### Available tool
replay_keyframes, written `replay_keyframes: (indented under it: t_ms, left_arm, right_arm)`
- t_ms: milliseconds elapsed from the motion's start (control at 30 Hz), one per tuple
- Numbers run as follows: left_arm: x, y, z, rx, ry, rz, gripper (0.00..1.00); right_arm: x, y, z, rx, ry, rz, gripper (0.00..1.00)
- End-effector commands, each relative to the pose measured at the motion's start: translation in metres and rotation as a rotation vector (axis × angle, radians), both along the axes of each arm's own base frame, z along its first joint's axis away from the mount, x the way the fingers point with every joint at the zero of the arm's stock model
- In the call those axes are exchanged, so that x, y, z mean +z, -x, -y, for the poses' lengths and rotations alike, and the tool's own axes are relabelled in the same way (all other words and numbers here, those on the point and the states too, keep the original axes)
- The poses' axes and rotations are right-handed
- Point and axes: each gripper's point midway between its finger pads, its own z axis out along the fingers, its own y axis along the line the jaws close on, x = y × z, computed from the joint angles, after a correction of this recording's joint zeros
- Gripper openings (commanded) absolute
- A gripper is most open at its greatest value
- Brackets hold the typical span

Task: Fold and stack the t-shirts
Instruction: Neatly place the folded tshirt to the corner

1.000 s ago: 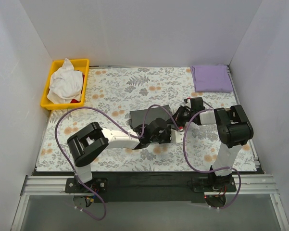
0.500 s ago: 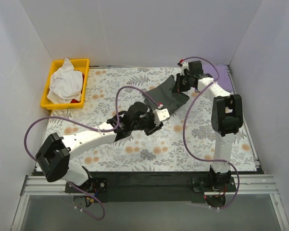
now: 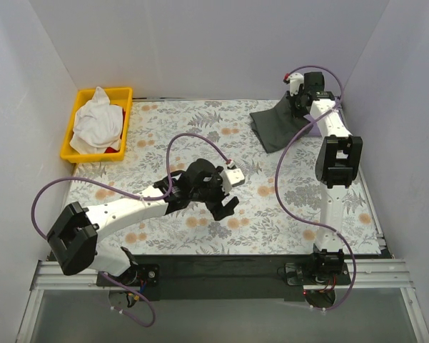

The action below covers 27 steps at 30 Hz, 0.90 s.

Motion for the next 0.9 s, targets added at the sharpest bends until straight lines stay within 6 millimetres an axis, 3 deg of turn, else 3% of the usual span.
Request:
replay_keyframes:
  t_ms: [0, 200, 500, 867]
  left_arm:
    - [0.015, 0.004, -0.004, 0.009, 0.041, 0.001, 0.82]
    - [0.009, 0.005, -0.010, 0.020, 0.030, -0.007, 0.83]
    - [0.008, 0.001, -0.014, 0.031, 0.015, 0.016, 0.84]
    - [0.007, -0.002, -0.014, 0.023, 0.007, 0.034, 0.84]
  right_arm:
    - [0.063, -0.025, 0.004, 0.045, 0.096, 0.188, 0.01]
    - [0.114, -0.031, 0.013, 0.039, 0.149, 0.314, 0.01]
    - [0.171, -0.025, 0.032, 0.032, 0.186, 0.421, 0.01]
    - [0.204, -0.014, 0.035, 0.037, 0.197, 0.477, 0.01]
